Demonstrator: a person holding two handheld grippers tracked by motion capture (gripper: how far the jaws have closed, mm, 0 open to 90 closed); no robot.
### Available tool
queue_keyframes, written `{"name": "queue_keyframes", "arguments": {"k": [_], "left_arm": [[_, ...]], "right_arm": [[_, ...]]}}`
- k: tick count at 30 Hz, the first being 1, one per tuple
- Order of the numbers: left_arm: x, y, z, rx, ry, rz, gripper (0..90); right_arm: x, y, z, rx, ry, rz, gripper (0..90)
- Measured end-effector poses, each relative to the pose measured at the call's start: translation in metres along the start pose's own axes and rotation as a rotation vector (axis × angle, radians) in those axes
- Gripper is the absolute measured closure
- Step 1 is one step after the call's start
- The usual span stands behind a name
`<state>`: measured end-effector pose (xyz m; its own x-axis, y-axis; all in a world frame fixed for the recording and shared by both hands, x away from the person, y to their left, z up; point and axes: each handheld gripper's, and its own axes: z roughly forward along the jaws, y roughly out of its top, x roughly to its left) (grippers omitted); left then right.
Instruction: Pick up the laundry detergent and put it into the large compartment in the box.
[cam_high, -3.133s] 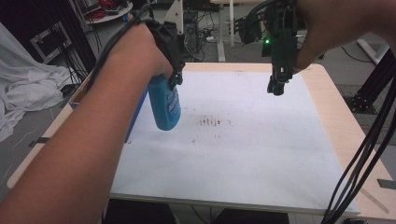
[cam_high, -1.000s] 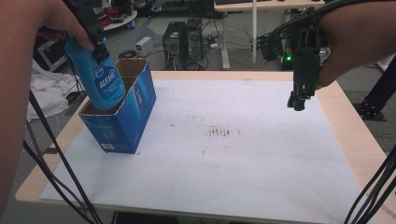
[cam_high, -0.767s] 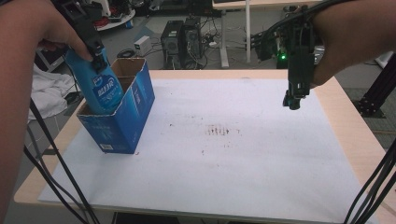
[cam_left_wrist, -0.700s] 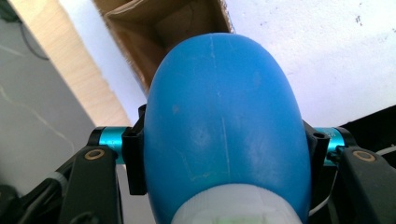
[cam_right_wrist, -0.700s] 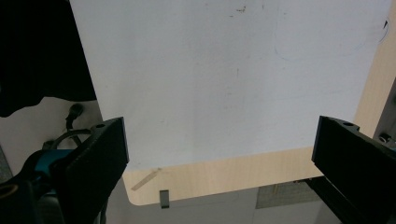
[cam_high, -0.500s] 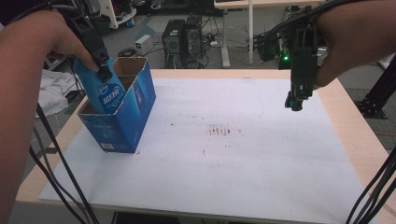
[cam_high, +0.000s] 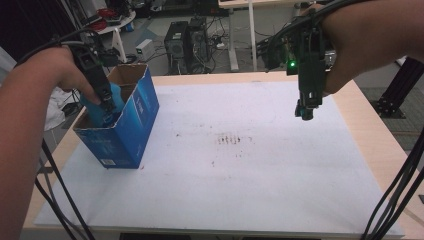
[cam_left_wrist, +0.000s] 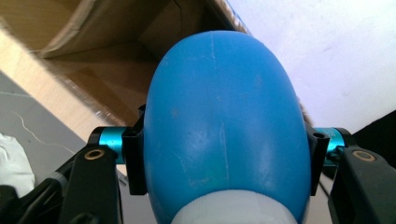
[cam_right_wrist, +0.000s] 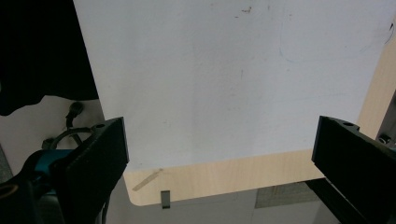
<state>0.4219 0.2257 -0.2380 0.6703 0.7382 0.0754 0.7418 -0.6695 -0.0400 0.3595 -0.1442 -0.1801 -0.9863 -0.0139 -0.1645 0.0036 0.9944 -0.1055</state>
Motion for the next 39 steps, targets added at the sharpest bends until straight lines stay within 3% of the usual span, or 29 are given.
{"name": "queue_keyframes", "arguments": {"k": [7, 9, 12, 16, 21, 24, 30, 39], "left_arm": [[-0.004, 0.001, 0.02, 0.036, -0.001, 0.143, 37.8], [-0.004, 0.001, 0.023, 0.025, -0.001, 0.142, 37.8], [-0.004, 0.001, 0.026, 0.021, 0.01, 0.171, 37.7], [-0.004, 0.001, 0.03, 0.015, 0.035, 0.267, 37.6], [-0.001, 0.001, 0.035, 0.017, 0.023, 0.269, 37.5], [0.001, 0.001, 0.04, 0.02, 0.011, 0.292, 37.5], [0.004, -0.001, 0.052, 0.029, -0.005, 0.285, 37.4], [0.01, -0.002, 0.052, 0.011, -0.027, 0.269, 37.2]], "right_arm": [[-0.002, -0.002, 0.002, 0.003, 0.002, 0.004, 2.7], [-0.002, -0.001, 0.002, 0.004, 0.001, 0.007, 2.7], [-0.001, 0.001, 0.003, 0.006, 0.004, 0.0, 2.7], [0.0, 0.003, 0.003, 0.009, 0.005, -0.007, 2.7], [0.001, 0.005, 0.003, 0.004, -0.003, -0.005, 2.7], [0.001, 0.005, 0.005, -0.001, 0.001, -0.002, 2.7], [0.0, 0.004, 0.008, 0.004, 0.003, -0.004, 2.7], [-0.003, 0.004, 0.009, -0.009, 0.005, 0.012, 2.7]]}}
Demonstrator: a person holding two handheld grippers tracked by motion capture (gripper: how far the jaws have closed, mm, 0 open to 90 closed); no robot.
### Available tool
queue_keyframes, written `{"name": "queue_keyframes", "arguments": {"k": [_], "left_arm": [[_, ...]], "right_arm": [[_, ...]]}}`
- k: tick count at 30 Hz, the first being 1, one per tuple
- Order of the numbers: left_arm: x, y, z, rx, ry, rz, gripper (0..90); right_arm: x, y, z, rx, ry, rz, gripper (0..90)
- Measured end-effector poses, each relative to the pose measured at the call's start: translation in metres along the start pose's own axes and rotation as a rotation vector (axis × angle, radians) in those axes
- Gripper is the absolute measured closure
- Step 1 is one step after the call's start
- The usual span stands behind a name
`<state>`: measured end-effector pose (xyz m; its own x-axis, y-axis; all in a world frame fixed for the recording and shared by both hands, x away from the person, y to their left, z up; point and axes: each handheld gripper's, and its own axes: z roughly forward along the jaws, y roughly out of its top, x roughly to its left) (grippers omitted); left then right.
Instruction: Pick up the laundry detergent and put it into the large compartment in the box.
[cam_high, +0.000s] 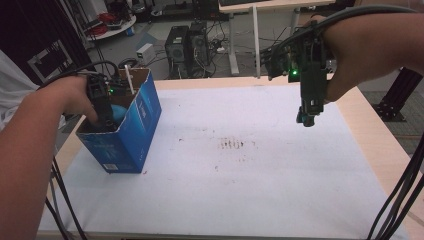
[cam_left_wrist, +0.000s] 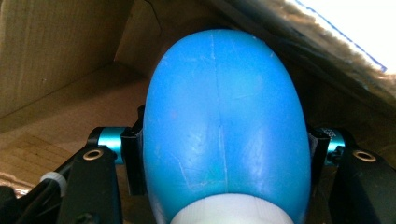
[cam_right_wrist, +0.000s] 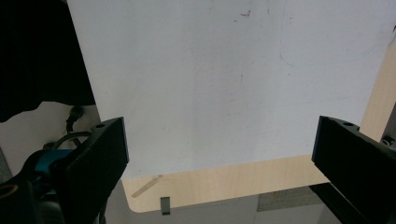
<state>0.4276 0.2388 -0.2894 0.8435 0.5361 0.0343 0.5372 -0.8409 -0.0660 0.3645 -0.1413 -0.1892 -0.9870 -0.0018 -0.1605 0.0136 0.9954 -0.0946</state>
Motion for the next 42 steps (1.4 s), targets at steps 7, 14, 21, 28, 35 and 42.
{"name": "queue_keyframes", "arguments": {"k": [7, 14, 21, 28, 35, 42], "left_arm": [[0.003, -0.004, -0.006, -0.035, 0.002, -0.039, 34.5], [0.003, -0.008, -0.01, -0.037, 0.012, -0.043, 29.6], [0.002, -0.01, -0.017, -0.048, 0.011, -0.029, 27.7], [0.001, -0.012, -0.029, -0.058, -0.007, -0.018, 22.2], [-0.001, -0.014, -0.043, -0.07, -0.004, -0.004, 18.5], [-0.005, -0.019, -0.066, -0.092, -0.005, 0.01, 15.2]], "right_arm": [[0.002, -0.001, 0.001, -0.001, -0.001, -0.008, 2.7], [0.003, -0.002, -0.001, -0.005, -0.006, -0.008, 2.7], [0.003, -0.002, -0.001, -0.009, -0.014, -0.007, 2.7], [0.003, -0.001, -0.001, -0.017, -0.011, -0.007, 2.7], [0.003, -0.001, -0.001, -0.018, -0.012, -0.009, 2.7], [0.004, 0.0, -0.002, -0.014, -0.013, -0.016, 2.7]]}}
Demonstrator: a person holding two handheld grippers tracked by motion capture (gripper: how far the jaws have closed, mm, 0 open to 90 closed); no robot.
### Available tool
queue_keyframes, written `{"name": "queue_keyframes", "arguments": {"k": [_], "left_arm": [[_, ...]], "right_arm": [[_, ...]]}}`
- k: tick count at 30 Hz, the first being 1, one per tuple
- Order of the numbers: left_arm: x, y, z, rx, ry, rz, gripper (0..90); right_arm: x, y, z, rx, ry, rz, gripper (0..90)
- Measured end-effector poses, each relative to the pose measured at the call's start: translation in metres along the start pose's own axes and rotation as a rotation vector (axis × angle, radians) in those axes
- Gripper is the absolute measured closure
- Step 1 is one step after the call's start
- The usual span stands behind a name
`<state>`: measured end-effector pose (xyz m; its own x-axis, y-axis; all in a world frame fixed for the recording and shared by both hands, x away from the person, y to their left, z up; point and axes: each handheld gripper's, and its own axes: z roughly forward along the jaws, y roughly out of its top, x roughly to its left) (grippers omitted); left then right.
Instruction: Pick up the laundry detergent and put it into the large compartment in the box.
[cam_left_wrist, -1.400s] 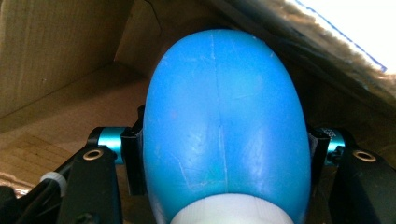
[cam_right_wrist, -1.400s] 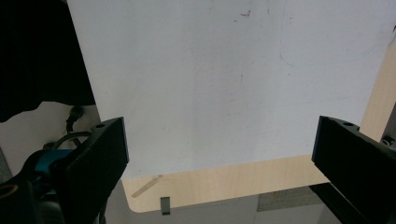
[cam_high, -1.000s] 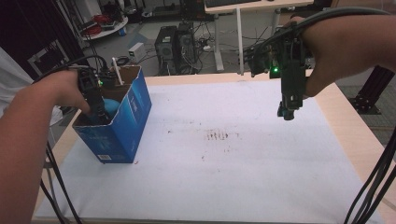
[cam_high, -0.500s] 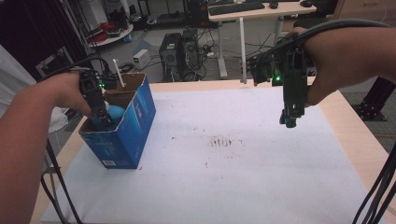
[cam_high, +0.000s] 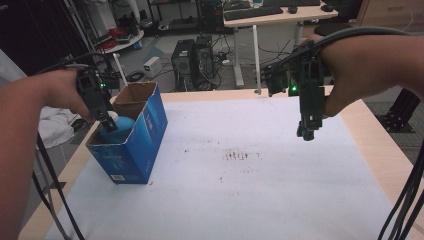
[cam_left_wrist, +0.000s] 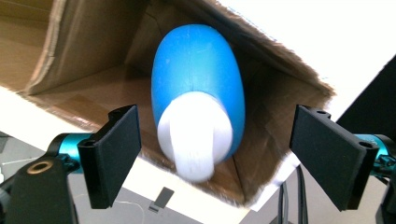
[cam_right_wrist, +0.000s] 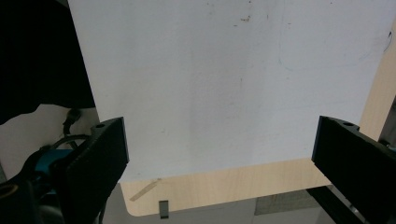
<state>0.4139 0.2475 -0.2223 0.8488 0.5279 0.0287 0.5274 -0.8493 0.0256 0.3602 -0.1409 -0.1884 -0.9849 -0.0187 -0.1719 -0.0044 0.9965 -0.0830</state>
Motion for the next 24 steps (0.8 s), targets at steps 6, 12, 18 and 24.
{"name": "queue_keyframes", "arguments": {"k": [6, 12, 18, 24], "left_arm": [[-0.005, 0.001, -0.021, -0.008, 0.029, 0.011, 12.7], [-0.013, 0.003, -0.033, -0.01, 0.032, 0.032, 8.9], [-0.019, 0.002, -0.042, -0.016, 0.028, 0.051, 7.5], [-0.026, 0.004, -0.048, -0.005, 0.019, 0.054, 7.4]], "right_arm": [[0.001, 0.001, -0.003, -0.005, -0.003, 0.001, 2.7], [0.002, 0.002, -0.003, -0.006, -0.006, 0.002, 2.7], [0.001, 0.004, -0.005, -0.006, -0.01, -0.008, 2.7], [0.001, 0.005, -0.007, -0.005, -0.011, -0.011, 2.8]]}}
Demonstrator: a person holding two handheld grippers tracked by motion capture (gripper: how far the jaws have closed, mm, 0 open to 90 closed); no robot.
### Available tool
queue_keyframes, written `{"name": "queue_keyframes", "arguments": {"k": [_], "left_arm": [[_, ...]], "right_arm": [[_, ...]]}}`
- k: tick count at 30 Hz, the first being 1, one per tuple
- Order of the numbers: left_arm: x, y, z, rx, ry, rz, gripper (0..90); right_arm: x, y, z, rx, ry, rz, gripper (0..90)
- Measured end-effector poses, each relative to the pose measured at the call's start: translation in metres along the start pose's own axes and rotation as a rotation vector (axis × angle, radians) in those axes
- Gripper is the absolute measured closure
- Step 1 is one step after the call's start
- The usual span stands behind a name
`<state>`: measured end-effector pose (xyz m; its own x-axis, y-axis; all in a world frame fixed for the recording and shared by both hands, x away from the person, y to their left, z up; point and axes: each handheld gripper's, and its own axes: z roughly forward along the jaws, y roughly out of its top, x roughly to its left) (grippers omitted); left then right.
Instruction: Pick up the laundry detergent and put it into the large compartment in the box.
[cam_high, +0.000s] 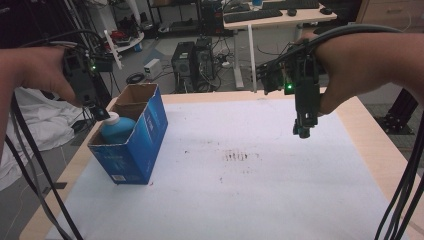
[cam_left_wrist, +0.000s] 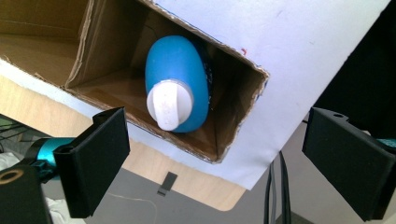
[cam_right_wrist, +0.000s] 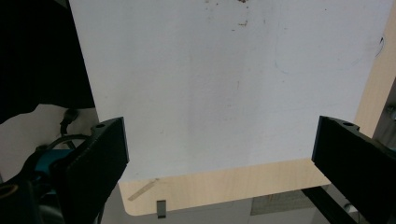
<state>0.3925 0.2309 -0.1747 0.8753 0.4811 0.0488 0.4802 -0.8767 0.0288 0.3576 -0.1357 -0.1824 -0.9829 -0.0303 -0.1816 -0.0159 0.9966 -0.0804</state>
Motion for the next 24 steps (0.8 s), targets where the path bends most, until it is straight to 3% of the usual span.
{"name": "queue_keyframes", "arguments": {"k": [6, 11, 12, 14, 16, 17, 18, 24], "left_arm": [[-0.007, 0.006, -0.006, 0.01, 0.009, 0.021, 2.7], [-0.015, 0.009, -0.007, 0.042, -0.02, 0.041, 1.7], [-0.025, 0.015, -0.009, 0.06, -0.047, 0.071, 1.7], [-0.033, 0.02, -0.011, 0.052, -0.023, 0.076, 1.7], [-0.041, 0.026, -0.014, 0.075, 0.001, 0.119, 1.7], [-0.041, 0.026, -0.014, 0.075, 0.001, 0.119, 1.7], [-0.046, 0.033, -0.018, 0.077, 0.035, 0.138, 1.7], [-0.059, 0.052, -0.014, 0.07, -0.008, 0.182, 1.7]], "right_arm": [[0.0, 0.001, -0.002, 0.005, -0.003, 0.0, 2.7], [0.0, 0.001, -0.004, 0.006, -0.003, 0.0, 2.7], [0.001, 0.001, -0.004, 0.009, -0.003, 0.002, 2.7], [0.001, 0.002, -0.004, 0.009, -0.003, 0.0, 2.7], [0.001, 0.002, -0.005, 0.008, -0.001, 0.004, 2.7], [0.001, 0.002, -0.005, 0.008, -0.001, 0.004, 2.7], [0.001, 0.002, -0.005, 0.013, -0.002, 0.006, 2.7], [0.006, 0.006, -0.011, 0.021, -0.01, 0.015, 2.7]]}}
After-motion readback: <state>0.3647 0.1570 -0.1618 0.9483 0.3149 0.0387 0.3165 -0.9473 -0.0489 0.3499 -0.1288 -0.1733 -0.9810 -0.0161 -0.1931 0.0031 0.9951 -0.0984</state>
